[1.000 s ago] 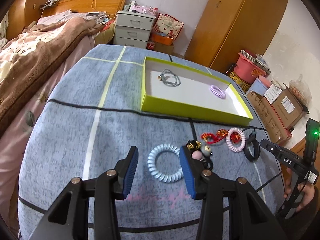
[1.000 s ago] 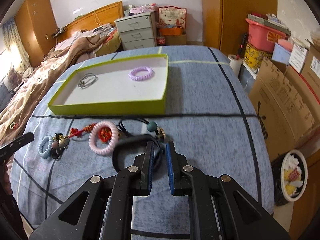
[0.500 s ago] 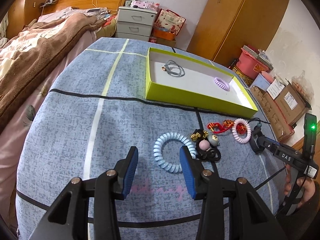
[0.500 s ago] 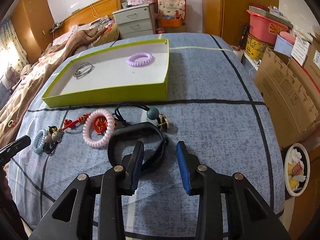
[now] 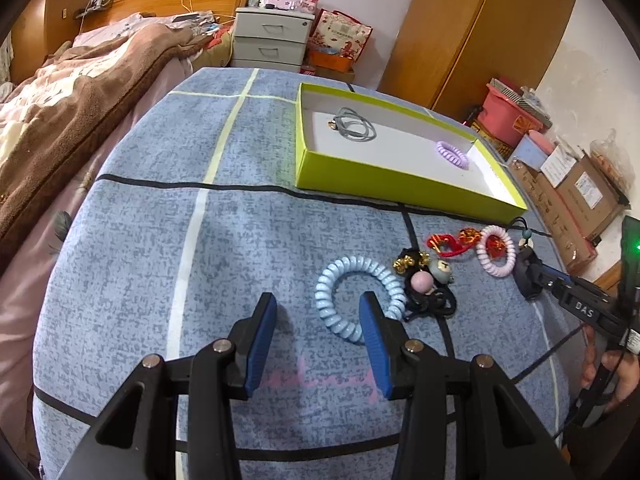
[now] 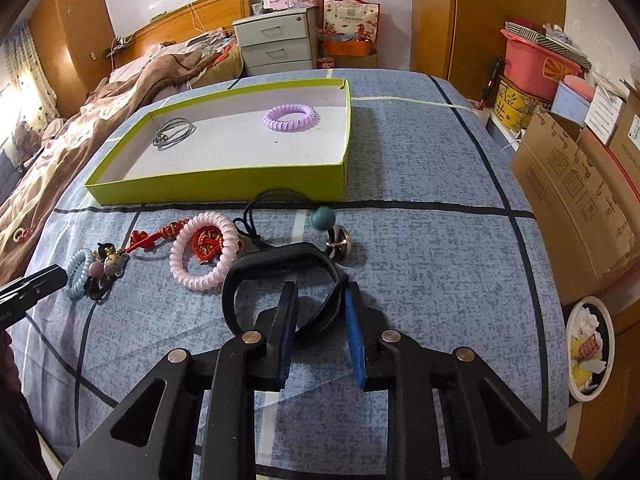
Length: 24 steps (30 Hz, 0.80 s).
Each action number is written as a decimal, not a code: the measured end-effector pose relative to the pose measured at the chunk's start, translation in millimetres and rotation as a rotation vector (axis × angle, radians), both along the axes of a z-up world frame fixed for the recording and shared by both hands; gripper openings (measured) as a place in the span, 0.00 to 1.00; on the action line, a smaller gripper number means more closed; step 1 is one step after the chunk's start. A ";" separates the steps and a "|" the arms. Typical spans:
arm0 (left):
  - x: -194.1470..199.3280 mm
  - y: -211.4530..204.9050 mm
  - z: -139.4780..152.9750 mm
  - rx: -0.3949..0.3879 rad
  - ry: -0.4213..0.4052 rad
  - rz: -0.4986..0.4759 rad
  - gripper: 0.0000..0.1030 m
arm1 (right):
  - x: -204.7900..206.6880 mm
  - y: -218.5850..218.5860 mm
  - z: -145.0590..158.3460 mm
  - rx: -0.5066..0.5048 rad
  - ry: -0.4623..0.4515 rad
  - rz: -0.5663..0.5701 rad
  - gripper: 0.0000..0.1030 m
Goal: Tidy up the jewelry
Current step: 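Grasp light blue coil with left tool while right tool approaches black watch band, then close the right tool on the black watch band and lift it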
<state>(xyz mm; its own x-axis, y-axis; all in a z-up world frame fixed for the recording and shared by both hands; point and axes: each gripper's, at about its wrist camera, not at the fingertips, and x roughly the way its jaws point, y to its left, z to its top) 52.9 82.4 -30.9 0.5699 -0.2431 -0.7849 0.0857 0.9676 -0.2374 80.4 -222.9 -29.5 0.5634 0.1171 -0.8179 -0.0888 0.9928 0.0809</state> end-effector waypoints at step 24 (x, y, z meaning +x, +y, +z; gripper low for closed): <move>4.8 -15.2 -0.5 0.156 -0.016 -0.032 0.10 | -10.5 -6.7 7.1 0.030 -0.035 -0.024 0.14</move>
